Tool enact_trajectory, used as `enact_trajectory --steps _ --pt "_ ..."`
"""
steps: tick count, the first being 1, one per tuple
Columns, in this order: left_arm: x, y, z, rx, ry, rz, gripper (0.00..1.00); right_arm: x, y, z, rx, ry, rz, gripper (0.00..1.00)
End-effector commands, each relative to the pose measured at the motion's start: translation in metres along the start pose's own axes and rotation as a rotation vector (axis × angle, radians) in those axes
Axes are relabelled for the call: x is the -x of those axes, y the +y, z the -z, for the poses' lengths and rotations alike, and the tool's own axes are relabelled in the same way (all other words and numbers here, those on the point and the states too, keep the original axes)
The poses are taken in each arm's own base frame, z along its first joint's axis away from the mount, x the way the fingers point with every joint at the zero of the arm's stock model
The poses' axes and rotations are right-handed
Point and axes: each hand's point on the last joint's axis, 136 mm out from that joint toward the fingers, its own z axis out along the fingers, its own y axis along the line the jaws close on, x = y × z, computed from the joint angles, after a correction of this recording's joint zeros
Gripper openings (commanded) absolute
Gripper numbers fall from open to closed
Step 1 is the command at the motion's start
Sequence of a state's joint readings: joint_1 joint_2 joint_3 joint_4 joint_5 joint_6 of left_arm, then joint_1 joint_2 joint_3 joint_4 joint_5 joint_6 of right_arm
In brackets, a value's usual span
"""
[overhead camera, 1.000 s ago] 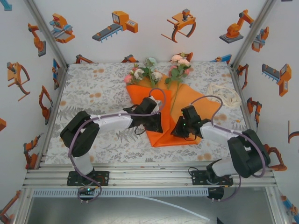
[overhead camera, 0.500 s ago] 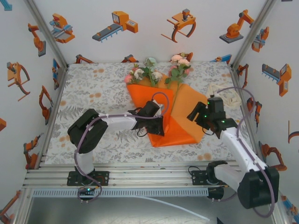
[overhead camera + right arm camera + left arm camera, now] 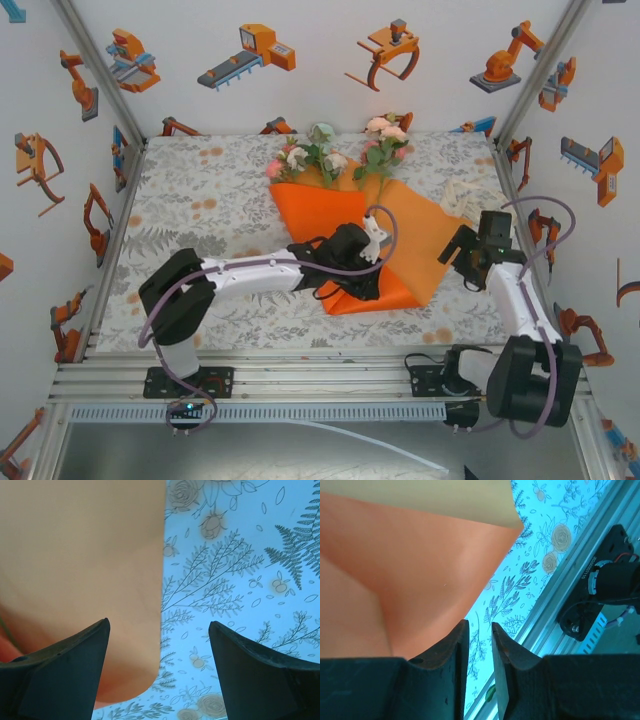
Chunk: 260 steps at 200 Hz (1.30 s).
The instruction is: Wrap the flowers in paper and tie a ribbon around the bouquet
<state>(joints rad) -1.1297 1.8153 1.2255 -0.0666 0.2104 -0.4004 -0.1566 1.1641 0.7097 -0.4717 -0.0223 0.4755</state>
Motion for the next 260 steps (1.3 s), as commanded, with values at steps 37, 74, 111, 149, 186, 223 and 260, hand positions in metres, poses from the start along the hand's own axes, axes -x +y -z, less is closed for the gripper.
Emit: enact_trajectory --steps 37,74,111,149,186,223,260 --pt "0.001 -0.006 -0.048 -0.009 0.022 -0.073 0.27 0.036 0.016 -0.042 0.062 0.017 0.042 0.74" --pt "-0.012 0.013 -0.064 0.059 0.053 -0.071 0.23 0.047 0.027 -0.068 0.100 0.044 0.026 0.74" --pt "-0.021 0.019 -0.071 0.063 0.057 -0.046 0.22 0.030 0.032 -0.089 0.135 0.158 -0.013 0.74" --pt "-0.023 0.019 -0.075 0.047 0.047 -0.020 0.21 0.000 0.044 -0.086 0.254 0.225 -0.064 0.75" --pt "-0.022 0.022 -0.075 0.049 0.043 -0.012 0.21 -0.007 0.067 -0.057 0.413 0.217 -0.105 0.75" --pt "-0.018 0.025 -0.077 0.032 0.026 0.020 0.20 -0.030 0.070 -0.032 0.504 0.190 -0.153 0.77" --pt "-0.017 0.026 -0.080 0.010 0.027 0.043 0.20 -0.052 0.077 -0.021 0.629 0.196 -0.169 0.80"
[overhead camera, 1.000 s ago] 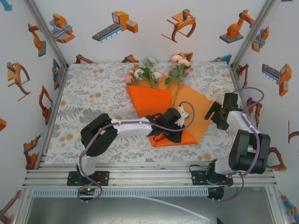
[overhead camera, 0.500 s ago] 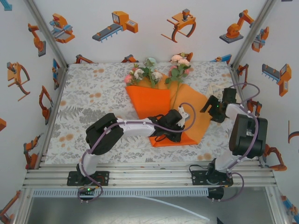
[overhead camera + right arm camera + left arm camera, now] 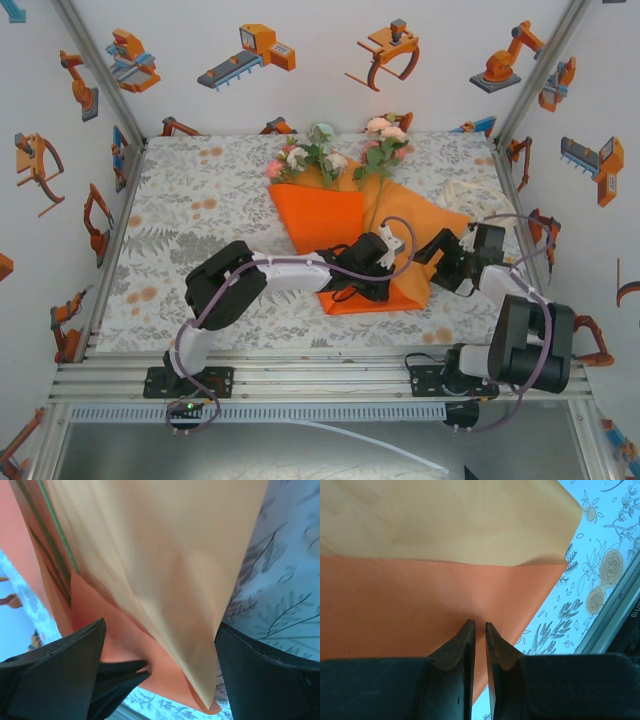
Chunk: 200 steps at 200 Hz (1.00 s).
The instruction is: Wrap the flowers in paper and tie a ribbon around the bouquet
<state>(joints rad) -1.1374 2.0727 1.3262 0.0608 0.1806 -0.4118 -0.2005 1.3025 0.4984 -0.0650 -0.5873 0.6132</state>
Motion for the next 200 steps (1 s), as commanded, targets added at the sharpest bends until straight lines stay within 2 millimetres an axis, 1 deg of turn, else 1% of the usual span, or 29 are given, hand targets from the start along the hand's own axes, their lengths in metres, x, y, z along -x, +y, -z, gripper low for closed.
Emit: enact_trajectory --steps 1,8,31,49,60,68,82,92,125,143,152,174,184,195,200 --pt "-0.004 0.003 -0.006 -0.024 0.008 0.032 0.20 -0.006 0.019 0.003 0.125 0.002 -0.002 0.80" --pt "-0.003 0.003 -0.006 -0.025 0.006 0.033 0.20 -0.010 0.020 0.006 0.136 0.004 0.013 0.81" --pt "-0.002 0.004 -0.006 -0.023 0.002 0.038 0.20 -0.026 0.012 0.010 0.125 0.008 0.028 0.83" --pt "-0.001 0.006 -0.005 -0.022 0.000 0.040 0.20 -0.036 0.006 0.012 0.122 0.003 0.009 0.83" --pt "0.000 0.006 -0.004 -0.021 -0.001 0.041 0.20 -0.037 0.003 0.015 0.102 -0.017 0.008 0.81" --pt "-0.001 0.006 -0.003 -0.019 0.002 0.040 0.20 -0.034 0.002 0.019 0.089 -0.044 0.014 0.79" --pt "-0.001 0.005 -0.002 -0.024 0.004 0.040 0.20 -0.026 0.000 0.026 0.050 -0.103 0.017 0.78" --pt "-0.003 0.003 -0.002 -0.027 0.008 0.040 0.20 -0.020 0.003 0.031 0.049 -0.136 0.012 0.81" --pt "-0.001 0.004 0.001 -0.020 0.002 0.038 0.20 -0.004 0.026 0.044 0.141 -0.225 -0.015 0.86" --pt "-0.001 0.003 0.002 -0.020 -0.001 0.038 0.20 0.003 0.036 0.050 0.196 -0.261 -0.047 0.86" --pt "0.000 0.004 0.002 -0.020 -0.002 0.039 0.20 0.005 0.038 0.051 0.209 -0.275 -0.060 0.85" --pt "0.001 0.003 0.002 -0.020 -0.002 0.038 0.20 0.000 0.024 0.046 0.150 -0.263 -0.059 0.77" --pt "0.002 0.003 0.003 -0.021 -0.005 0.037 0.20 -0.007 0.012 0.042 0.086 -0.236 -0.040 0.73" --pt "0.002 0.002 0.003 -0.023 -0.008 0.037 0.20 -0.015 -0.006 0.039 -0.003 -0.210 -0.010 0.70" --pt "0.002 0.003 0.002 -0.023 -0.005 0.038 0.20 -0.018 -0.016 0.038 -0.048 -0.203 0.001 0.67"
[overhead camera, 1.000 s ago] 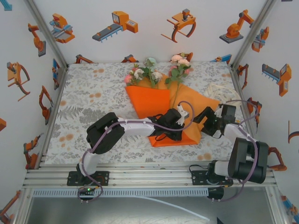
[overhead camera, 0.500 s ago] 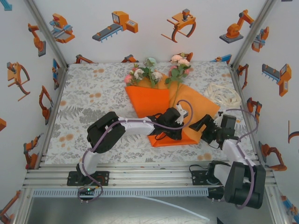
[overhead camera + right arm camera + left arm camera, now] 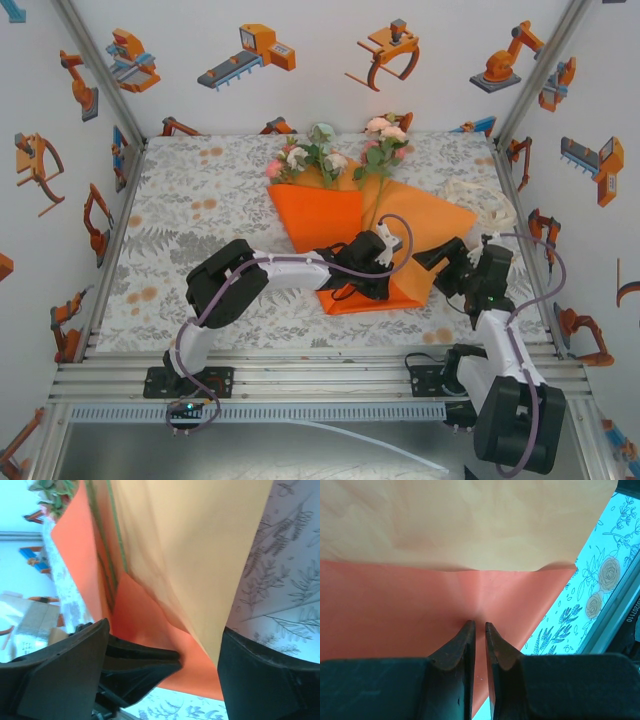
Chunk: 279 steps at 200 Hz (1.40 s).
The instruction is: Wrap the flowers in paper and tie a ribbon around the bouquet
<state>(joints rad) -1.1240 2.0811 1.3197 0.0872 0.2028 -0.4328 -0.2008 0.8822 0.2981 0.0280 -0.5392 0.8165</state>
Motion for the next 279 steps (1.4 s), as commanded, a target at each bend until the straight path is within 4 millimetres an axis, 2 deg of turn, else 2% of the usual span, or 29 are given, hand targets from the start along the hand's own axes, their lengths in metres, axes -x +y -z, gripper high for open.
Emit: enact_trajectory --steps 1,14,26,32,35,44,55,70,105,121,140,154,181,213,231,253,269,279 --pt "0.000 -0.001 0.004 -0.007 0.001 0.010 0.20 -0.013 -0.039 0.002 -0.178 0.035 0.056 0.66" --pt "0.000 -0.002 0.003 -0.010 0.004 0.008 0.20 -0.015 -0.056 0.006 -0.270 0.046 0.072 0.54" --pt "-0.002 -0.001 0.002 -0.005 0.009 0.008 0.20 -0.014 -0.055 0.008 -0.282 0.052 0.069 0.43" --pt "-0.003 -0.001 0.001 0.002 0.013 0.007 0.20 -0.011 -0.048 0.007 -0.259 0.050 0.062 0.36" --pt "-0.003 0.000 0.001 0.007 0.016 0.006 0.20 -0.010 -0.043 0.007 -0.235 0.050 0.058 0.28" --pt "-0.005 0.002 0.000 0.022 0.023 0.000 0.20 -0.008 -0.029 0.005 -0.173 0.049 0.036 0.17" --pt "-0.006 0.003 0.000 0.032 0.026 -0.010 0.20 -0.006 -0.015 0.004 -0.116 0.052 -0.006 0.08" --pt "-0.007 0.003 0.000 0.041 0.027 -0.019 0.20 -0.004 -0.003 0.005 -0.076 0.057 -0.057 0.01" --pt "-0.009 0.002 -0.005 0.052 0.037 -0.036 0.20 0.008 0.023 0.006 -0.028 0.018 -0.230 0.00" --pt "-0.008 -0.001 -0.004 0.046 0.030 -0.043 0.20 0.006 0.039 0.002 -0.016 0.023 -0.205 0.00" --pt "0.001 -0.004 0.003 0.044 0.002 -0.045 0.21 0.003 0.043 -0.005 -0.032 0.057 -0.168 0.00" --pt "0.010 -0.007 0.014 0.049 -0.022 -0.046 0.25 0.003 0.035 -0.006 -0.079 0.065 -0.149 0.00" --pt "0.040 -0.021 0.051 0.032 -0.118 -0.053 0.28 0.000 0.023 -0.009 -0.124 0.073 -0.126 0.00" --pt "0.057 -0.024 0.091 0.061 -0.202 -0.057 0.30 -0.003 0.025 -0.012 -0.110 0.096 -0.120 0.00" --pt "0.054 -0.005 0.110 0.142 -0.224 -0.032 0.31 -0.004 0.030 -0.013 -0.097 0.110 -0.098 0.00" --pt "0.040 0.042 0.130 0.326 -0.207 0.041 0.31 -0.006 0.040 -0.015 -0.088 0.136 -0.054 0.00" --pt "0.027 0.067 0.132 0.386 -0.187 0.083 0.30 -0.007 0.050 -0.017 -0.074 0.157 -0.024 0.00" --pt "0.020 0.074 0.126 0.384 -0.162 0.104 0.30 -0.009 0.058 -0.020 -0.063 0.172 0.002 0.00"
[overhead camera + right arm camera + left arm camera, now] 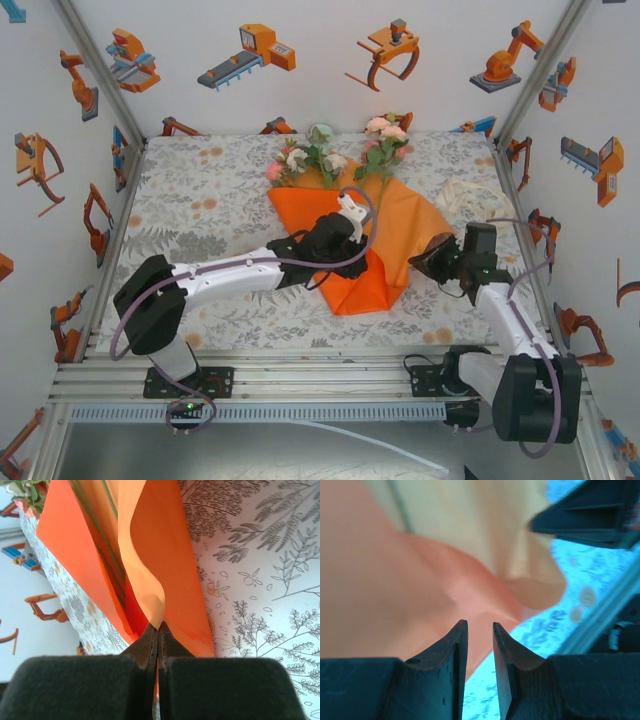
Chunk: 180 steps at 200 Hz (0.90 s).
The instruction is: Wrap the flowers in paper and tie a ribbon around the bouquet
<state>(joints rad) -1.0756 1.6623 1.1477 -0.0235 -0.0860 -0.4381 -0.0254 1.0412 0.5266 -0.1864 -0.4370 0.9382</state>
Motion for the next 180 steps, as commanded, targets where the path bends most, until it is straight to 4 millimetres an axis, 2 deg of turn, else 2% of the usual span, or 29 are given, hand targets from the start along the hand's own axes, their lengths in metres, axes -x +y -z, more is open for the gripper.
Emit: enact_trajectory --steps 1,21,39,66,84,108,135,150,180 --pt "-0.040 0.049 -0.009 0.156 0.107 0.044 0.30 0.000 0.028 0.000 0.043 0.026 0.098 0.00" --pt "-0.064 0.044 -0.030 0.110 0.187 0.058 0.26 -0.007 0.049 -0.005 0.069 0.067 0.167 0.01" --pt "-0.081 0.040 -0.045 0.074 0.232 0.093 0.24 -0.016 0.067 -0.012 0.100 0.122 0.231 0.06" --pt "-0.087 0.034 -0.052 0.033 0.236 0.120 0.23 -0.034 0.089 -0.026 0.126 0.225 0.320 0.12" --pt "-0.087 0.038 -0.051 0.048 0.234 0.119 0.23 -0.057 0.108 -0.039 0.138 0.314 0.447 0.19" --pt "-0.087 0.040 -0.048 0.059 0.230 0.112 0.22 -0.080 0.109 -0.058 0.079 0.421 0.543 0.31" --pt "-0.080 0.040 -0.040 0.063 0.203 0.119 0.22 -0.084 0.106 -0.067 0.056 0.447 0.556 0.40" --pt "-0.073 0.044 -0.033 0.081 0.175 0.132 0.23 -0.085 0.106 -0.070 0.068 0.442 0.561 0.38" --pt "-0.058 0.050 -0.016 0.096 0.121 0.196 0.25 -0.089 0.091 -0.080 0.039 0.465 0.550 0.22"
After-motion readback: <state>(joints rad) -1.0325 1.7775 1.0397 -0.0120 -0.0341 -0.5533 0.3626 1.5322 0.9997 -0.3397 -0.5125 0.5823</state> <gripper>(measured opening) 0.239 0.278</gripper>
